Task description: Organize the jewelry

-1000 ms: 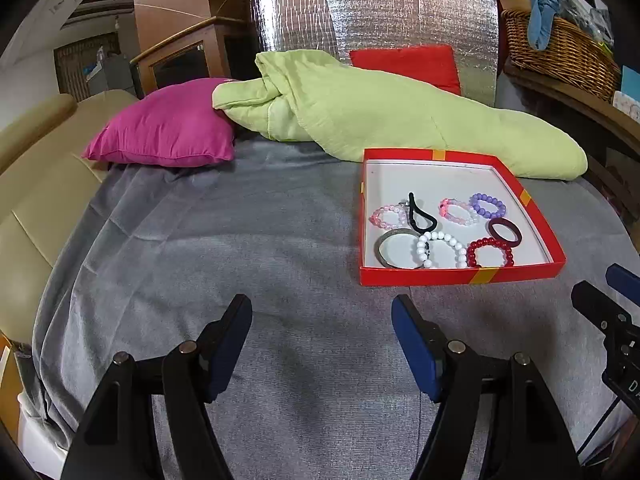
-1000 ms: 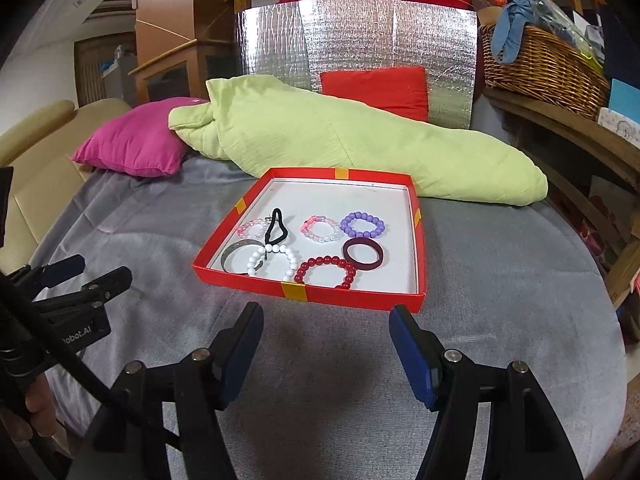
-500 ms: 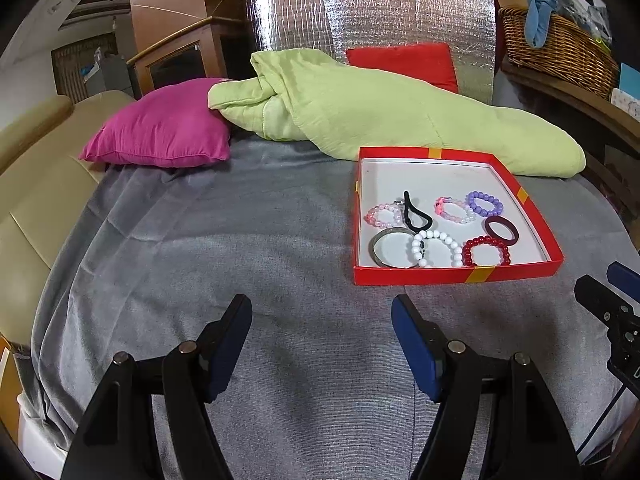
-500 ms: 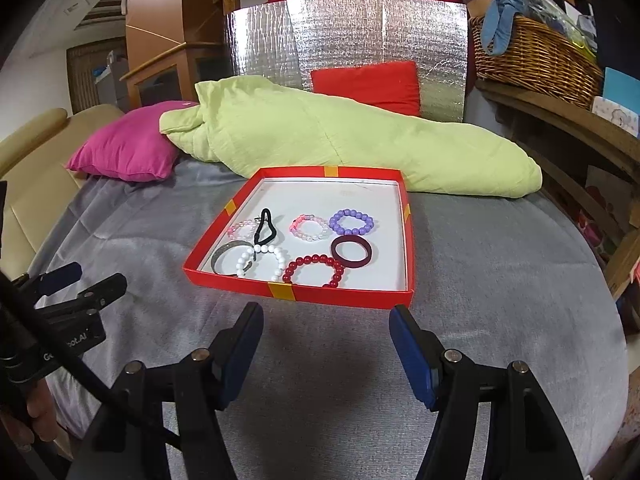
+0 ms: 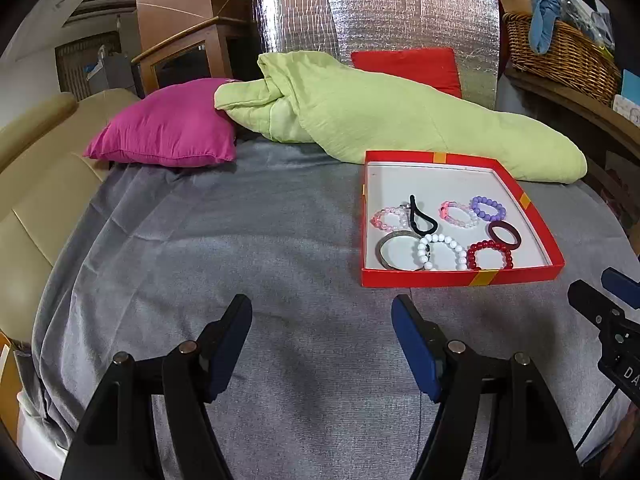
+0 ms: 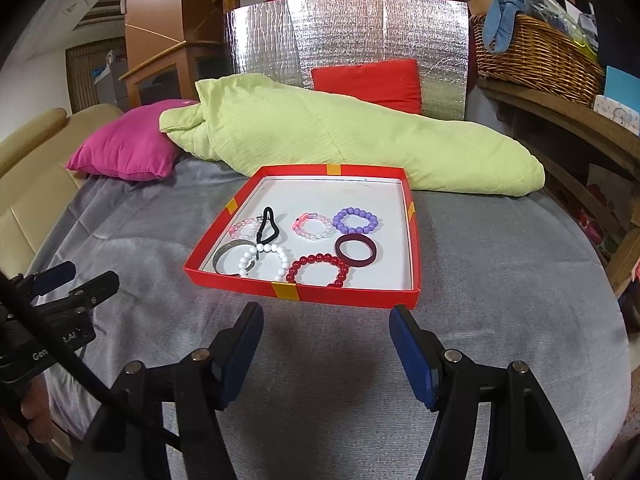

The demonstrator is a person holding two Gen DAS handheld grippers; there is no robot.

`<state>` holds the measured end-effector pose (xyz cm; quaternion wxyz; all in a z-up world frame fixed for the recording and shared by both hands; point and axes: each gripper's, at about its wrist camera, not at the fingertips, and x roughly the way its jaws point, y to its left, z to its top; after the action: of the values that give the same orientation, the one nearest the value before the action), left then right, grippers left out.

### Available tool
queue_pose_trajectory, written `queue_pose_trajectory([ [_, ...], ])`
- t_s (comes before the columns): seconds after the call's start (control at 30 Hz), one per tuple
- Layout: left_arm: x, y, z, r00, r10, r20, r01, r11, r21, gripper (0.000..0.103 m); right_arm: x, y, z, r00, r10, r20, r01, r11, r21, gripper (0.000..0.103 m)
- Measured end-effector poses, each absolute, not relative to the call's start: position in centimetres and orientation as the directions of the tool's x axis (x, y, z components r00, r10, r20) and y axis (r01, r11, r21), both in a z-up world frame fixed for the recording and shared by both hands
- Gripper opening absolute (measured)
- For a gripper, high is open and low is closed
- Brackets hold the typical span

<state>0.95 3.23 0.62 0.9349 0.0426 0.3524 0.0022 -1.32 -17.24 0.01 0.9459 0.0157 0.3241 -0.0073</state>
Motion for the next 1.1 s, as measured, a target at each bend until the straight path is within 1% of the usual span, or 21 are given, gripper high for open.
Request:
queue_pose_trajectory([
  [1.1, 0.85, 4.25, 0.47, 0.746, 0.045, -0.664, 0.020, 0.996, 0.090, 0.073, -0.86, -16.51, -0.42, 0.787, 0.001, -0.617, 0.020, 0.999, 0.027, 0.069],
])
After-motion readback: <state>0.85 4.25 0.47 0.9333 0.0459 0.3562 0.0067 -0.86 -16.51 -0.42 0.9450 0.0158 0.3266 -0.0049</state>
